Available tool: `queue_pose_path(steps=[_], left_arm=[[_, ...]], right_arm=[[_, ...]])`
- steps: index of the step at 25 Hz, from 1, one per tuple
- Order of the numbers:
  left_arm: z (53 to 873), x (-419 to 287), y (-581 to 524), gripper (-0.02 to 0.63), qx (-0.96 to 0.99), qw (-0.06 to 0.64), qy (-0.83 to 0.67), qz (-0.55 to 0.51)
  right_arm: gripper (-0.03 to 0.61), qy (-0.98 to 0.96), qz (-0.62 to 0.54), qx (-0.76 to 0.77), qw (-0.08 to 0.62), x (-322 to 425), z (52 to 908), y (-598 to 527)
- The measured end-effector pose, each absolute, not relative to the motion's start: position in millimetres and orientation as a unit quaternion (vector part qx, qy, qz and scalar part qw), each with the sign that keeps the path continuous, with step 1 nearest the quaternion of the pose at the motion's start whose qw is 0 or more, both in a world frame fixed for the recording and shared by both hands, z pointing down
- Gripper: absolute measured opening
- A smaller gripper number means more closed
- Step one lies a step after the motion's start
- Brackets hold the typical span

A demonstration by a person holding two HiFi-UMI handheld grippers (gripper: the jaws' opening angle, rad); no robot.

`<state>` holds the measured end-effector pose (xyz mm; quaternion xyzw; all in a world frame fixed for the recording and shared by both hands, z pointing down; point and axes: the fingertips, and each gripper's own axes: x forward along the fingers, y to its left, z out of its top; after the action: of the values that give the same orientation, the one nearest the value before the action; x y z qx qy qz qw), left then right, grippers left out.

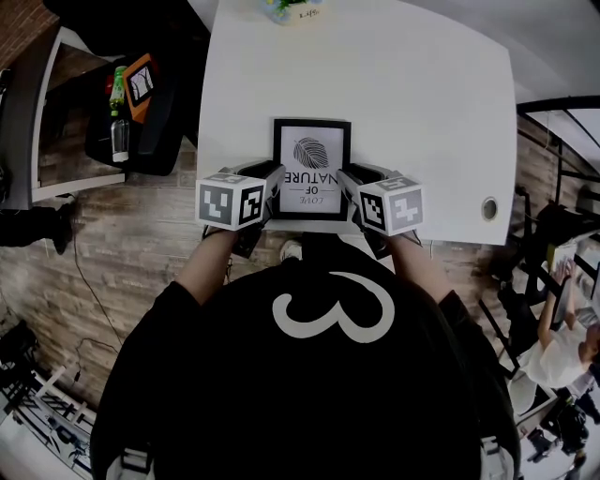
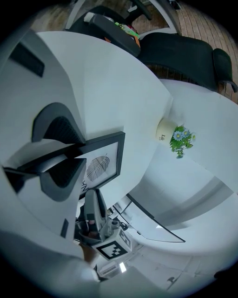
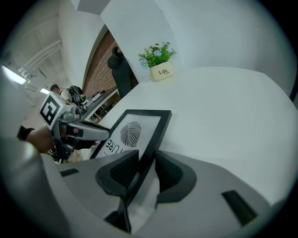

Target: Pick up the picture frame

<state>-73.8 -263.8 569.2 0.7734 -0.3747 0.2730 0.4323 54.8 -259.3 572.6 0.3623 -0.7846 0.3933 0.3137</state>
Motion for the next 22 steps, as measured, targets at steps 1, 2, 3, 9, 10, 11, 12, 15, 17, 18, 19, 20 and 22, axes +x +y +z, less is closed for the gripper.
queue_pose_path(steps=[1,2,3,9,10,11,12,15,17,18,19,20,22], left_arm=[[569.3,-73.8,-263.6,0.104,0.773,0.431,-0.376,0.275],[569.4,-73.7,-263.5,0.104,0.773,0.429,-0.376,0.278],[569.3,-73.7,-263.6,0.104,0.772,0.428,-0.377,0.28],[568.4,-74.9,-264.9,0.103,0.77,0.435,-0.375,0.278],[568.6,-74.9,-264.9,0.103,0.769,0.435,-0.376,0.28],[568.9,-75.0,-264.8,0.103,0.769,0.435,-0.376,0.281],[569.0,-75.0,-264.8,0.103,0.768,0.435,-0.376,0.282],[568.9,-74.7,-265.2,0.101,0.765,0.438,-0.377,0.283],[569.4,-73.9,-264.8,0.101,0.764,0.438,-0.379,0.285],[569.5,-73.7,-264.6,0.1,0.763,0.438,-0.38,0.286],[569.4,-73.8,-264.6,0.1,0.763,0.438,-0.381,0.286],[569.1,-74.2,-264.6,0.1,0.762,0.438,-0.382,0.287],[568.1,-75.0,-264.4,0.098,0.761,0.439,-0.384,0.286]], right_arm=[[0.124,-0.784,0.394,0.363,0.314,55.0,573.1,-258.7],[0.123,-0.784,0.395,0.363,0.313,55.0,573.2,-258.5],[0.123,-0.784,0.396,0.363,0.311,55.1,573.0,-258.7],[0.121,-0.785,0.402,0.359,0.306,54.9,572.0,-259.4],[0.121,-0.784,0.403,0.361,0.305,54.9,572.1,-259.3],[0.12,-0.783,0.403,0.363,0.305,54.9,572.2,-259.3],[0.12,-0.782,0.404,0.365,0.303,54.9,572.0,-259.7],[0.114,-0.779,0.411,0.369,0.296,55.4,571.8,-260.5],[0.112,-0.778,0.411,0.374,0.294,56.2,571.6,-260.2],[0.111,-0.778,0.409,0.376,0.294,56.2,571.2,-260.2],[0.11,-0.778,0.408,0.378,0.293,56.0,570.9,-260.2],[0.109,-0.778,0.408,0.379,0.292,55.8,570.6,-260.3],[0.109,-0.778,0.407,0.381,0.289,55.5,569.0,-260.8]])
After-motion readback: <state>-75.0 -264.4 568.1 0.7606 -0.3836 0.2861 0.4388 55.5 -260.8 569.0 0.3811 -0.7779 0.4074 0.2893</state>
